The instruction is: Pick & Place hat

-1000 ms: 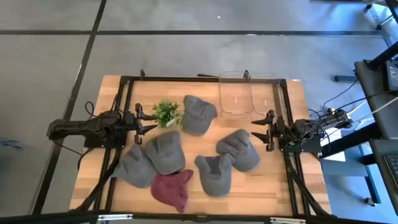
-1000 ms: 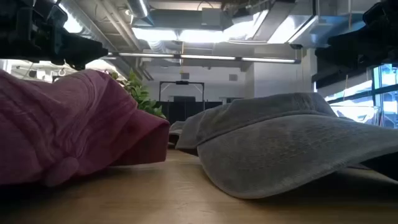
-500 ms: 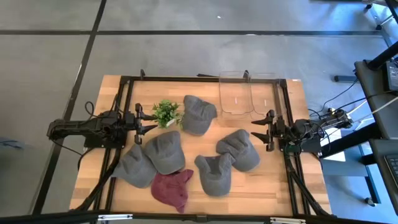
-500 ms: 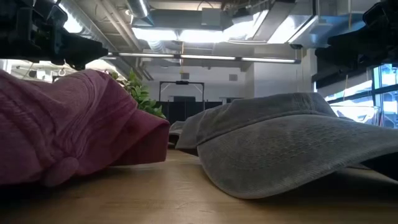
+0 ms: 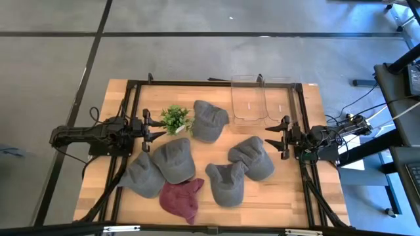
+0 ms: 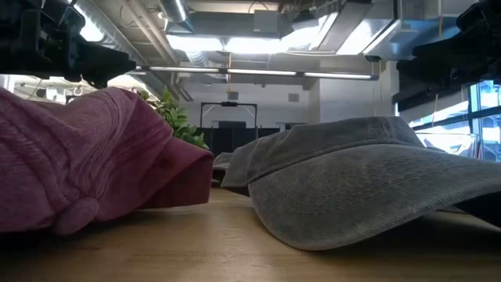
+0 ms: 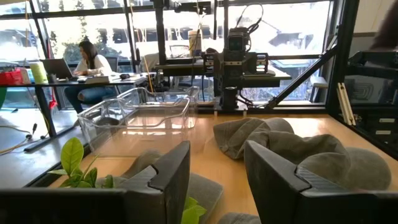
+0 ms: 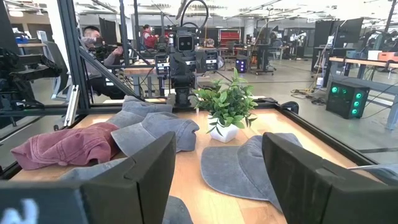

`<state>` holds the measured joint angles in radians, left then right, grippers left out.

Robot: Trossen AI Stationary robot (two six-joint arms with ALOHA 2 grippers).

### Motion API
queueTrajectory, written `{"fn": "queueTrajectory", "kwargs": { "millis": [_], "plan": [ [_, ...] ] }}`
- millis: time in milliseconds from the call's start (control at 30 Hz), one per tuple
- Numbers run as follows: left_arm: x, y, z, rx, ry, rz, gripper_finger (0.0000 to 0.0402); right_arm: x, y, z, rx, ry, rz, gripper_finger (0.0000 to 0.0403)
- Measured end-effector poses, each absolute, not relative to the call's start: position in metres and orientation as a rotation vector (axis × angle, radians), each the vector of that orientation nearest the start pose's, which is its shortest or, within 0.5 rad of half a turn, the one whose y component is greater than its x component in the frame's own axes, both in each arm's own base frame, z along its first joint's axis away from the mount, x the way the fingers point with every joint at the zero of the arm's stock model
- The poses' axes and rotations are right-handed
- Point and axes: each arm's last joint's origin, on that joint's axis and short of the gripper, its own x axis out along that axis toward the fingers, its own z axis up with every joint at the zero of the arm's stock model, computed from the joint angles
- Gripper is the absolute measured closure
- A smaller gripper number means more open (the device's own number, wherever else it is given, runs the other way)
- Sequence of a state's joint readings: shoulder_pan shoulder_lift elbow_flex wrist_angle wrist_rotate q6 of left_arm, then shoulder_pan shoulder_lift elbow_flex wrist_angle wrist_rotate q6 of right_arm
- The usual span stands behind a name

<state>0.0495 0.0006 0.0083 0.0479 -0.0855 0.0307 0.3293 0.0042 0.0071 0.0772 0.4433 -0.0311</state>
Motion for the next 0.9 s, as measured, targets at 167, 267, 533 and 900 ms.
{"fn": "queueTrajectory", "kwargs": {
  "millis": [167,267,533,900],
  "plan": [
    [0.0967,0.0073,0.1710,0.030,-0.054,0.136,0.0253,0.0934,0.0188,0.1728,-0.001,-0.073,-0.115,0.0164],
    [0.0967,0.0073,0.1710,0.030,-0.054,0.136,0.0253,0.0934,0.0188,0.1729,-0.002,-0.073,-0.115,0.0164],
    [0.0967,0.0073,0.1710,0.030,-0.054,0.136,0.0253,0.0934,0.0188,0.1728,0.000,-0.073,-0.115,0.0164],
    [0.0967,0.0073,0.1709,0.030,-0.054,0.136,0.0253,0.0933,0.0187,0.1737,0.092,-0.086,-0.112,0.0164]
  ]
}}
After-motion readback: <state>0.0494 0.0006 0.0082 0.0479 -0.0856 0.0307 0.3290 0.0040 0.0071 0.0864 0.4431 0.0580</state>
